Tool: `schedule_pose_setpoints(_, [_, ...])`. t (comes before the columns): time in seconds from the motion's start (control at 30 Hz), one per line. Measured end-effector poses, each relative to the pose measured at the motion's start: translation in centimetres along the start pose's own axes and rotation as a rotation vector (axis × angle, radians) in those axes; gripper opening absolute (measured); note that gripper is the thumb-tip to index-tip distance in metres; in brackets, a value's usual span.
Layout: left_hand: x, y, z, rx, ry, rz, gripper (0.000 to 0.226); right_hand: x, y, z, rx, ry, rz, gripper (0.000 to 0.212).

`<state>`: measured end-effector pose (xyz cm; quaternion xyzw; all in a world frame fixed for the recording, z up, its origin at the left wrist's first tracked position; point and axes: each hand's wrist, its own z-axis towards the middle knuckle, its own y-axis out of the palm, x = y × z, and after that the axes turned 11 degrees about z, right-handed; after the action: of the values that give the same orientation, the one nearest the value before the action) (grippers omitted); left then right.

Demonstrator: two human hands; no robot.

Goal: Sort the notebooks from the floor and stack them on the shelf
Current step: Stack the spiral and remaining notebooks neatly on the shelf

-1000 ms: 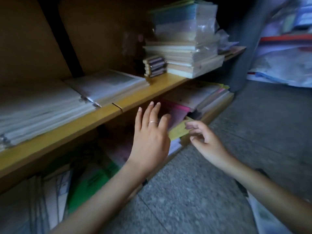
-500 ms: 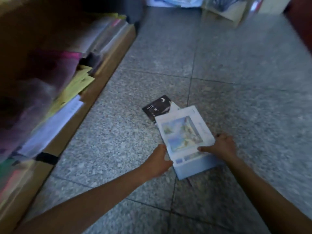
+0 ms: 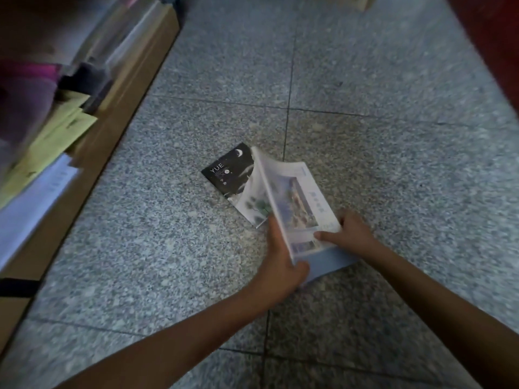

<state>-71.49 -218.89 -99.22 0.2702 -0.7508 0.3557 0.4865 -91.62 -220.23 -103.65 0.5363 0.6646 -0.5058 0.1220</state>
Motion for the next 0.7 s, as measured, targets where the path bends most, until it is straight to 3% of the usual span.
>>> schedule_pose_setpoints(0.07, [1.4, 0.6, -0.1, -0.09, 0.019, 0.03, 0.098, -0.2, 0.0, -0.4, 0.018, -0.035, 0.072, 0.052])
schedule_pose_setpoints(0.17, [2.5, 0.2, -0.4, -0.113, 0.037, 0.008, 0.093, -0.4, -0.3, -1.1, 0.003, 0.001, 0.369, 0.033])
schedule_pose_setpoints(0.27, [3.4, -1.5, -0.7, -0.027, 0.128, 0.07, 0.083, -0.7, -0.1, -1.9, 0.035, 0.032, 0.598, 0.03])
schedule_pose_setpoints(0.37, [3.5, -3.6, -0.4, 0.081, 0.101, 0.029, 0.069, -1.2, 0.3, -2.8, 0.073, 0.034, 0.797, 0.031])
schedule_pose_setpoints(0.53, [4.8, -7.9, -0.7, 0.248, 0.13, -0.043, 0.048, -4.7, 0.7, -3.8, 0.129, -0.144, 0.847, 0.025])
schedule_pose_setpoints(0.7, [6.5, -13.3, -3.6, 0.427, 0.052, -0.063, 0.04, -12.0, 3.0, -3.9, 0.022, -0.351, 0.845, 0.035])
